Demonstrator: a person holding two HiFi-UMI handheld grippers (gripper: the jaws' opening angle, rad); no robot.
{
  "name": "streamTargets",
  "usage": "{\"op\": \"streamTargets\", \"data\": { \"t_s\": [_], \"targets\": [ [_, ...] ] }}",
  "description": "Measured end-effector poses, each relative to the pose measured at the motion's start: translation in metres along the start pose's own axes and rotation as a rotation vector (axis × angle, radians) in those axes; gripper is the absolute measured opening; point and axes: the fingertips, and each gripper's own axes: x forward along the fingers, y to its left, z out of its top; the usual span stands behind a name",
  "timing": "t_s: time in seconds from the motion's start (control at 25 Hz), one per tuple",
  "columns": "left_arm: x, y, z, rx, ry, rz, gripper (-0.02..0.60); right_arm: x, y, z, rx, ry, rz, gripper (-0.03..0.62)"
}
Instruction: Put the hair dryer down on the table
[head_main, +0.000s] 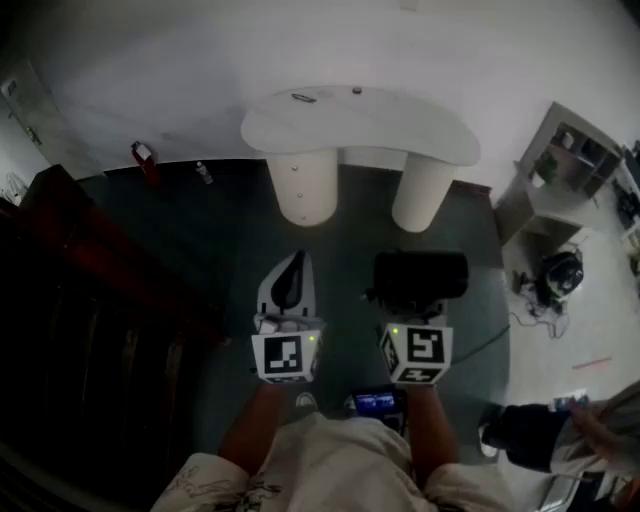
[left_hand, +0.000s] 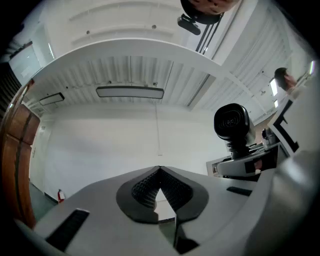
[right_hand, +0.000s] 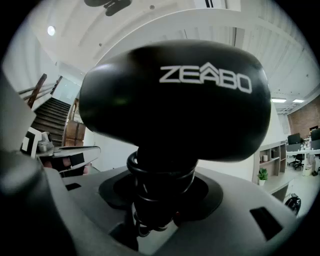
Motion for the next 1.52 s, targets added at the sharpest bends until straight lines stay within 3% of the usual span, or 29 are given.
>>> {"op": "streamTargets", "data": {
  "t_s": [0.96, 1.24, 1.52],
  "targets": [
    [0.049, -0.066, -0.018, 0.027, 0.029, 0.015, -0.005, 0.021, -0.068, -0.022, 0.037, 0.036, 0.084, 0.225],
    [0.083, -0.05, -0.032, 0.015, 0.032, 0.015, -0.005, 0.06, -0.071, -0.03, 0.01, 0.054, 0.083, 0.225],
    [0.136, -0.005, -0.038, -0.011, 0.006, 0.015, -0.005, 0.123, -0.061, -0.028, -0.021, 0.062, 0.067, 0.225]
  ]
}}
